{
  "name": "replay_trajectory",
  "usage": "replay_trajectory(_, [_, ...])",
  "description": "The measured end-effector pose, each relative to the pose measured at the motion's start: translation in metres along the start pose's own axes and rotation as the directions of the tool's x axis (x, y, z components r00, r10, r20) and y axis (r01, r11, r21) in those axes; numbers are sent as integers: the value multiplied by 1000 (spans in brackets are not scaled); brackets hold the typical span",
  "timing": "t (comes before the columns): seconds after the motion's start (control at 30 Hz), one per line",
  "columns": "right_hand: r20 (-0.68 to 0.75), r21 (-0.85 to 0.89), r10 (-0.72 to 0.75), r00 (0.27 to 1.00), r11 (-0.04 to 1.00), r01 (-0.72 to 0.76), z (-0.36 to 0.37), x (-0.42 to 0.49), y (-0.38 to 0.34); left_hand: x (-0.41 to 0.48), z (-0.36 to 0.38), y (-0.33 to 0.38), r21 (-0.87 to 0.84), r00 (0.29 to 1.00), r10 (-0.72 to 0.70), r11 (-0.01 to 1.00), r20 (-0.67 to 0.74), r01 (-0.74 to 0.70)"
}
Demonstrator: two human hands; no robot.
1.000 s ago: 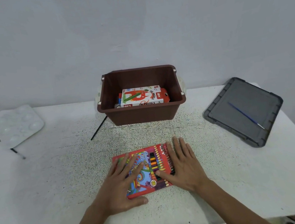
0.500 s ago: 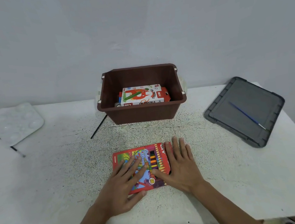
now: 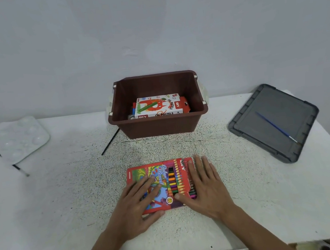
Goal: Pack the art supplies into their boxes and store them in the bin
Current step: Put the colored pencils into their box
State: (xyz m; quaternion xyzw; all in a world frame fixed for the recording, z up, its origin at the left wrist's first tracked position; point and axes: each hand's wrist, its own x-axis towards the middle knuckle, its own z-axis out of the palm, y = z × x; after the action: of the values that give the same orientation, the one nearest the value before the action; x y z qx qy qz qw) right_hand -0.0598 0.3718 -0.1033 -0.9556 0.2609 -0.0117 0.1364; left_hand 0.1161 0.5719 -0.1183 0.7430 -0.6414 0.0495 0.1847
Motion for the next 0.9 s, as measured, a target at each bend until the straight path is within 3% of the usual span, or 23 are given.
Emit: replay_trajectory(0.9, [-80, -90, 12, 997, 996, -19, 9, -37, -8, 2, 3, -2, -60, 997, -7, 998, 79, 11])
